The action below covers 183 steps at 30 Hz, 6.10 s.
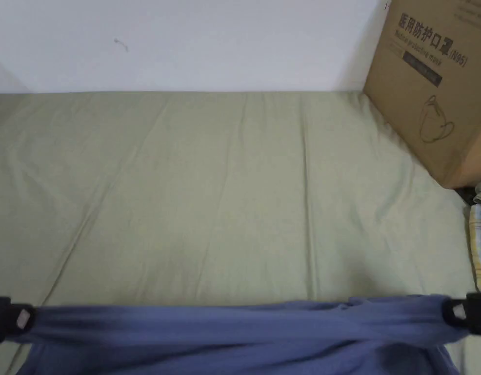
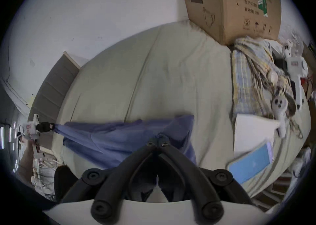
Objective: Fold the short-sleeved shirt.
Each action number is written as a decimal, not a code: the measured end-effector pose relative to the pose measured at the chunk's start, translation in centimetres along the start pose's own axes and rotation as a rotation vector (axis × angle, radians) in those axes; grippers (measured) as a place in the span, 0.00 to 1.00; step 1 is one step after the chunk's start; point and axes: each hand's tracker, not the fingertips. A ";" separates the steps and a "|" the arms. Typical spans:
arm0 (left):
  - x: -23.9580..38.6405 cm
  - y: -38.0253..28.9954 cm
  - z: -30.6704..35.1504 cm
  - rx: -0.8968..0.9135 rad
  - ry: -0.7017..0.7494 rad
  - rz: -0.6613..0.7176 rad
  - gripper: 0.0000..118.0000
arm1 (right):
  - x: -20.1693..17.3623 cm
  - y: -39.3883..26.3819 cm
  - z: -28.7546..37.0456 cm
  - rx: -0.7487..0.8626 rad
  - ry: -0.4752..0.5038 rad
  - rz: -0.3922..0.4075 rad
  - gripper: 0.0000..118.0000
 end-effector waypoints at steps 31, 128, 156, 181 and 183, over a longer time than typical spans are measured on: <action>8.4 -3.5 -1.4 0.325 0.330 -0.019 0.00 | -19.6 -1.6 -8.4 0.213 -0.284 0.243 0.00; 5.1 -2.5 -5.8 0.017 -0.356 0.139 0.37 | -17.9 -2.3 -10.9 -0.001 -0.073 0.159 0.01; 0.8 -3.7 -6.4 -0.061 -0.178 0.179 0.07 | -18.5 -2.2 -10.8 -0.058 -0.040 0.150 0.01; 22.2 1.4 -12.5 -0.223 -0.233 0.002 0.95 | -15.9 -3.0 -6.5 0.004 0.015 0.104 0.01; 21.3 1.6 -10.9 -0.210 -0.167 -0.047 0.93 | -15.5 -2.9 -6.6 0.006 0.018 0.087 0.01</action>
